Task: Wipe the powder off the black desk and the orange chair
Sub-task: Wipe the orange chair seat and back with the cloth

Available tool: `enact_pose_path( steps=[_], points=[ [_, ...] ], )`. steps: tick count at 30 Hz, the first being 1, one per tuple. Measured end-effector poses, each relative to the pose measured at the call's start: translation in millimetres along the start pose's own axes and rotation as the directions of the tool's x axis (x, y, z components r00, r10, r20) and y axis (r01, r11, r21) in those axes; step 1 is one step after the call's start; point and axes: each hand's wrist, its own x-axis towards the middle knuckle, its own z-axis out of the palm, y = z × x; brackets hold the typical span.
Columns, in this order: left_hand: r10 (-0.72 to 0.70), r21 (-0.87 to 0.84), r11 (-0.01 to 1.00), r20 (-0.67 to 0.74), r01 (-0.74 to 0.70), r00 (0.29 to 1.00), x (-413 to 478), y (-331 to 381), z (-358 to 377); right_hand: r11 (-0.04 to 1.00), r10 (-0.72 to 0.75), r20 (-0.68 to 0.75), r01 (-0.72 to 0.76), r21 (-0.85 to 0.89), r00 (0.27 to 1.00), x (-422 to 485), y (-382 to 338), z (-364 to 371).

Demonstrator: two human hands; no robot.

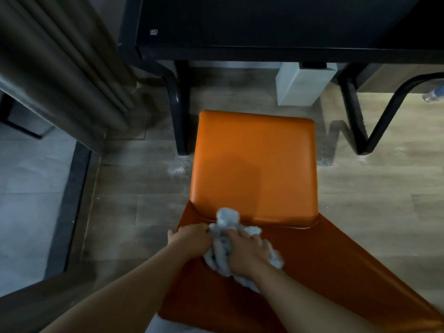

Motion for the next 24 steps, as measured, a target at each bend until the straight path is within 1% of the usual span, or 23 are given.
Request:
enact_pose_path(
  steps=[2, 4, 6, 7, 9, 10, 11, 12, 13, 15, 17, 18, 19, 20, 22, 24],
  points=[
    [-0.016, 0.036, 0.999, 0.034, 0.015, 0.999, 2.3, 14.9, 3.6, 0.999, -0.042, 0.026, 0.042, -0.017, 0.999, 2.3, 9.7, -2.9],
    [-0.022, 0.052, 0.998, 0.051, 0.019, 0.998, 3.9, 24.4, 8.8, 0.994, 0.009, -0.02, -0.011, -0.107, 1.0, 5.3, 54.2, -12.7],
    [-0.022, 0.062, 0.998, 0.075, 0.017, 0.997, 4.1, 30.2, 15.2, 0.961, 0.136, -0.125, -0.162, -0.225, 0.983, 7.3, 112.0, -26.3],
    [-0.019, 0.068, 0.998, 0.08, 0.014, 0.997, 4.1, 32.6, 18.5, 0.93, 0.214, -0.175, -0.255, -0.266, 0.961, 7.1, 139.8, -35.8],
    [-0.023, 0.074, 0.997, 0.073, 0.018, 0.997, 4.3, 36.8, 22.6, 0.867, 0.358, -0.231, -0.414, -0.277, 0.905, 5.5, 178.5, -55.0],
    [-0.028, 0.07, 0.997, 0.063, 0.024, 0.998, 4.8, 38.1, 23.2, 0.853, 0.4, -0.229, -0.451, -0.261, 0.888, 6.3, 187.5, -59.1],
    [-0.034, 0.057, 0.998, 0.054, 0.031, 0.998, 5.5, 38.6, 23.1, 0.854, 0.403, -0.219, -0.451, -0.259, 0.889, 7.2, 187.8, -57.7],
    [-0.043, 0.035, 0.999, 0.045, 0.041, 0.998, 6.9, 39.0, 22.6, 0.875, 0.362, -0.206, -0.408, -0.259, 0.909, 7.6, 178.8, -52.7],
    [-0.052, 0.012, 0.999, 0.038, 0.052, 0.998, 8.5, 39.1, 21.6, 0.913, 0.289, -0.18, -0.327, -0.243, 0.94, 8.4, 162.4, -43.3],
    [-0.06, -0.001, 0.998, 0.034, 0.06, 0.998, 12.8, 40.0, 19.3, 0.983, 0.099, -0.12, -0.116, -0.146, 0.988, 7.9, 112.6, -18.2],
    [-0.059, -0.014, 0.998, 0.033, 0.059, 0.998, 15.6, 40.3, 19.2, 0.996, -0.067, -0.049, 0.064, -0.063, 0.997, 2.4, 70.1, -4.2],
    [-0.061, -0.019, 0.998, 0.037, 0.061, 0.997, 15.3, 40.0, 19.7, 0.992, -0.121, -0.02, 0.12, -0.044, 0.992, 3.2, 65.1, -4.9],
    [-0.058, -0.017, 0.998, 0.038, 0.059, 0.998, 14.6, 39.6, 20.6, 0.99, -0.135, -0.012, 0.134, -0.033, 0.991, 5.8, 73.2, -11.8],
    [-0.047, -0.006, 0.999, 0.039, 0.047, 0.998, 14.2, 39.0, 21.6, 0.995, -0.093, -0.029, 0.092, -0.03, 0.995, 8.6, 94.5, -19.0],
    [-0.024, 0.021, 1.0, 0.049, 0.023, 0.999, 14.0, 39.0, 22.5, 0.99, 0.111, -0.109, -0.12, -0.078, 0.988, 12.1, 150.0, -37.0],
    [-0.019, 0.021, 1.0, 0.05, 0.018, 0.999, 14.2, 40.5, 21.6, 0.931, 0.315, -0.21, -0.345, -0.121, 0.925, 10.6, 195.0, -55.2]
  ],
)
